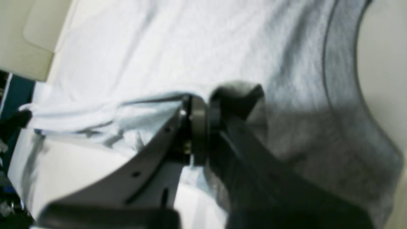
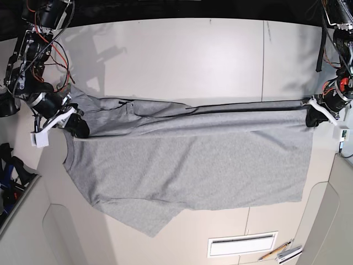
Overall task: Fold the T-shirt properly
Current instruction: 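Lift and pull the gripped edge across the shirt, then release, then regrasp the folded edge with both grippers and drag it to straighten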
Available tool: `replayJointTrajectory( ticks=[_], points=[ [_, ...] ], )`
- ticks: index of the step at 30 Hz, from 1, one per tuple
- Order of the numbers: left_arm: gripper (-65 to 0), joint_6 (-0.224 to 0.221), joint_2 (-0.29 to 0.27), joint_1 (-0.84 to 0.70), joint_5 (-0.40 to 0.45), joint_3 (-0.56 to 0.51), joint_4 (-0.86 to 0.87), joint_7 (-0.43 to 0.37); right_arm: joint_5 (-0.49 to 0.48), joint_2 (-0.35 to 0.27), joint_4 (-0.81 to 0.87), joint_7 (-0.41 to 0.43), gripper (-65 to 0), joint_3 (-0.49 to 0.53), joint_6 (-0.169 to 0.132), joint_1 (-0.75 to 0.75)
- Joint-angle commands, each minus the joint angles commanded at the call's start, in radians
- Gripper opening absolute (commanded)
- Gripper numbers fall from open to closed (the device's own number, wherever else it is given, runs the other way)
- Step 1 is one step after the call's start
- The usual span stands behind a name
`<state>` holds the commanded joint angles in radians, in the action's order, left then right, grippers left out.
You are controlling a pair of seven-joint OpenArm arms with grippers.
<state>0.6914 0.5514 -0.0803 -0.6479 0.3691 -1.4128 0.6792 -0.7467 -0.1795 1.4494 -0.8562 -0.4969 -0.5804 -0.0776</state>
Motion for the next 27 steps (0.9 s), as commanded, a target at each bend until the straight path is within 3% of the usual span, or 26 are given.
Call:
replayJointTrajectory(
  ticks=[1,4,6,10,12,18,21,25,27],
  points=[
    [-65.0,-0.002,0.0,0.018,0.013,-0.018,0.019,-0.002,0.001,0.0,-0.012,0.0,-65.0,0.0,0.0,-0.005],
    [-65.0,-0.079,0.0,0.058,0.043,-0.041,0.077,-0.003,0.01,0.0,-0.047,0.002,-65.0,0.0,0.0,-0.005],
    [-65.0,-0.078,0.0,0.079,0.043,-0.041,0.111,-0.003,0.01,0.0,-0.066,0.005,-65.0,0.0,0.0,-0.005],
    [-47.0,-0.078,0.0,0.083,0.042,-0.041,0.12,-0.007,0.014,0.0,-0.067,0.013,-36.7,0.0,0.0,-0.002],
    [-38.3,-0.078,0.001,0.083,0.042,-0.04,0.12,-0.005,0.014,0.0,-0.067,0.014,-29.6,0.0,0.001,-0.002],
    [-36.8,-0.077,0.032,0.083,-0.014,-0.025,0.108,0.045,-0.005,0.0,-0.019,-0.026,-29.4,-0.072,0.002,0.005],
    [-36.8,-0.065,0.036,0.083,-0.076,0.064,0.108,0.097,-0.055,-0.012,0.018,-0.069,-29.4,-0.172,0.001,0.025],
    [-36.4,-0.042,0.037,0.079,-0.183,0.197,0.108,0.182,-0.049,-0.045,0.019,-0.089,-29.4,-0.237,0.001,0.037],
    [-30.1,-0.04,0.036,0.063,-0.252,0.227,0.108,0.241,-0.045,-0.071,0.019,-0.079,-29.4,-0.238,0.001,0.072]
  ],
)
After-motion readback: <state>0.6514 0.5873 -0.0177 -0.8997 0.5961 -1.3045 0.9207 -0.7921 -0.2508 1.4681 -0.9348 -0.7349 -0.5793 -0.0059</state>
